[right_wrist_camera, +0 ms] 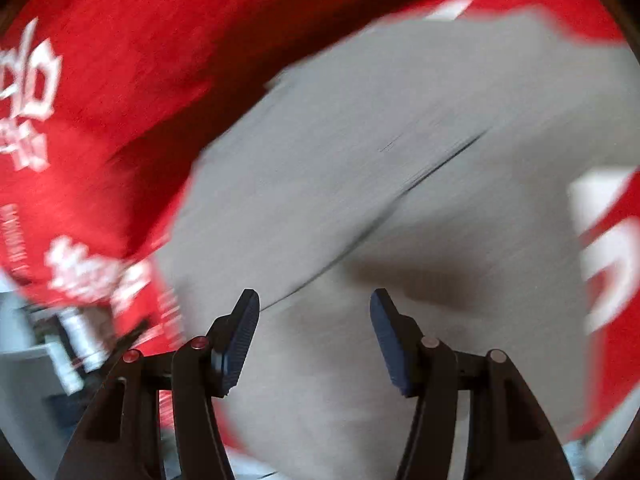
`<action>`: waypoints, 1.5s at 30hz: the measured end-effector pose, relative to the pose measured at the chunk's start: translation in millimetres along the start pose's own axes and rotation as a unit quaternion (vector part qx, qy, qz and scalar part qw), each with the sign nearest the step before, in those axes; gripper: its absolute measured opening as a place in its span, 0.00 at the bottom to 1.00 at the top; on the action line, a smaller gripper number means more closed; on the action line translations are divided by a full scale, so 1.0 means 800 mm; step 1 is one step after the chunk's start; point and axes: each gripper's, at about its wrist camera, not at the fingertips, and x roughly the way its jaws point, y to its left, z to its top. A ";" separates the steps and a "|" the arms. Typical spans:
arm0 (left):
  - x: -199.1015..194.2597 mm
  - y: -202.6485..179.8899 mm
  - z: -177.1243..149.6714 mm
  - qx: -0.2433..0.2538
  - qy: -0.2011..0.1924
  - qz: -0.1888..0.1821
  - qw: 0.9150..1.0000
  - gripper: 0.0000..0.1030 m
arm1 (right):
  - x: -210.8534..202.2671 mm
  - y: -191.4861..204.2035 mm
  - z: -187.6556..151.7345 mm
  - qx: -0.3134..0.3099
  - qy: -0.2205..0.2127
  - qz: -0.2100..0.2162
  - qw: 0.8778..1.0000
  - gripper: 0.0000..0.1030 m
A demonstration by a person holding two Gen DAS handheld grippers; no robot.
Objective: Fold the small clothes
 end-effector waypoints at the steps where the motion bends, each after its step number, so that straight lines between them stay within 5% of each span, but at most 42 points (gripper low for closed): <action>1: 0.001 0.001 -0.003 -0.004 0.004 0.001 1.000 0.02 | 0.019 0.008 -0.010 0.012 0.018 0.036 0.999 0.60; 6: 0.000 0.026 -0.024 -0.038 0.012 -0.006 0.999 0.02 | 0.128 0.057 -0.053 0.072 0.089 0.145 0.983 0.60; 12: -0.003 0.044 -0.048 -0.038 0.001 -0.002 0.999 0.02 | 0.163 0.083 -0.073 0.092 0.082 0.157 0.980 0.60; 13: -0.003 0.047 -0.050 -0.040 0.003 -0.002 0.999 0.22 | 0.153 0.078 -0.081 0.091 0.077 0.157 0.980 0.59; 14: -0.001 0.051 -0.052 -0.043 0.010 0.000 0.999 0.89 | 0.159 0.085 -0.076 0.093 0.076 0.163 0.979 0.38; 15: -0.001 0.054 -0.053 -0.046 0.014 0.009 0.999 0.97 | 0.168 0.090 -0.074 0.095 0.085 0.179 0.976 0.18; 16: -0.002 0.057 -0.055 -0.046 0.002 0.016 0.999 0.99 | 0.184 0.098 -0.075 0.096 0.098 0.185 0.973 0.06; 19: -0.002 0.057 -0.054 -0.035 -0.013 0.014 0.999 0.99 | 0.199 0.102 -0.081 0.065 0.117 0.132 0.982 0.06; 25: 0.008 0.061 -0.048 -0.048 -0.024 0.017 0.998 0.99 | 0.189 0.111 -0.087 0.015 0.148 0.116 0.982 0.07; 30: 0.031 0.046 -0.044 -0.022 0.011 0.010 1.000 0.99 | 0.139 0.099 -0.079 -0.050 0.145 0.090 0.984 0.09; 34: 0.033 0.013 -0.046 -0.008 0.016 -0.007 1.000 0.99 | 0.085 0.049 -0.060 -0.050 0.115 0.056 0.991 0.50; 45: 0.031 -0.129 -0.046 0.047 0.048 -0.086 0.994 0.99 | -0.058 -0.110 -0.022 0.035 0.030 0.014 0.999 0.60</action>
